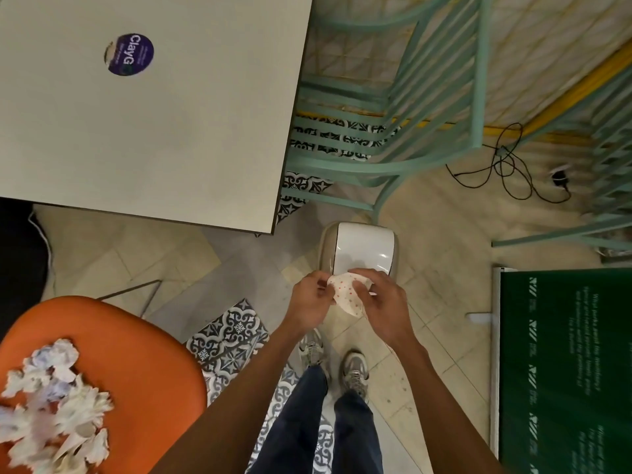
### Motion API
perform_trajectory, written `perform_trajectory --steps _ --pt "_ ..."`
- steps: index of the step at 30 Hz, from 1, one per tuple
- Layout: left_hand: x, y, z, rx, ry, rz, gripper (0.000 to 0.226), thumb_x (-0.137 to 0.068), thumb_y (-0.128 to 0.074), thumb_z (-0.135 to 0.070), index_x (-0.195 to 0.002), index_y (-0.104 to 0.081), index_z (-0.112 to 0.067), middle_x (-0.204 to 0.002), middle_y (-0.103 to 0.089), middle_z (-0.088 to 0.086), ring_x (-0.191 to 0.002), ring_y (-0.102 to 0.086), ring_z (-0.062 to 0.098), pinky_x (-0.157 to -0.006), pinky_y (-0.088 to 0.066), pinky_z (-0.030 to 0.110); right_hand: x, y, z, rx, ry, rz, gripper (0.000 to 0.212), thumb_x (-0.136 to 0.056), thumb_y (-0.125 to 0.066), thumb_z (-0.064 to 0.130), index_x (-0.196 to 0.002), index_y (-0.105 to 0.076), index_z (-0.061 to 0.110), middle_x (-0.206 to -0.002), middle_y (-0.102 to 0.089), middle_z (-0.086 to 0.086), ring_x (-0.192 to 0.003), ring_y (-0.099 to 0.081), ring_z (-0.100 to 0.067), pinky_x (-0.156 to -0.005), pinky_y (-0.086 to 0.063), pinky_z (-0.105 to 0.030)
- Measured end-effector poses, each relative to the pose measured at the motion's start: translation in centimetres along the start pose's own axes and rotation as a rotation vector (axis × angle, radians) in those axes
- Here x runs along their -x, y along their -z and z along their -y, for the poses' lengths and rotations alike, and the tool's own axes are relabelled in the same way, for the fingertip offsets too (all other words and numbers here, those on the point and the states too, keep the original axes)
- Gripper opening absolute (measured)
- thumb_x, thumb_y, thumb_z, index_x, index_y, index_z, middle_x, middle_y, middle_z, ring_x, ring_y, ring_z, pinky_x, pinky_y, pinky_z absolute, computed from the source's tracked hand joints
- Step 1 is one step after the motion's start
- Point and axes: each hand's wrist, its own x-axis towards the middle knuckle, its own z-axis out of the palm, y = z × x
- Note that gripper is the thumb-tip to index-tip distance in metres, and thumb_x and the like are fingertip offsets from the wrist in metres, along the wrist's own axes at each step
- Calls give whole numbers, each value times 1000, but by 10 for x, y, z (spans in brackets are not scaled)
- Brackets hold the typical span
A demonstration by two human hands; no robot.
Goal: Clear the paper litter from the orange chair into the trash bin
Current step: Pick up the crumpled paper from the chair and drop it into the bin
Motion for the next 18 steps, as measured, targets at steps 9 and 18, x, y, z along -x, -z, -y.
perform_trajectory --steps 9,18 --pt "-30 -8 -9 -208 -49 -166 50 -96 -74 -22 -140 -52 -14 -139 -49 10 -119 -58 27 -108 -51 44 -4 14 -15 452 17 -151 19 -103 -69 15 -121 -72 18 -105 -74 -11 -103 -64 -31 -69 -54 -31" --pt "-74 -4 1 -156 94 -35 61 -88 -84 -34 -136 -52 -19 -125 -70 7 -112 -68 23 -96 -56 32 -32 -17 -19 629 -9 -141 19 -87 -77 4 -105 -76 12 -115 -65 -6 -96 -68 -32 -57 -61 -41"
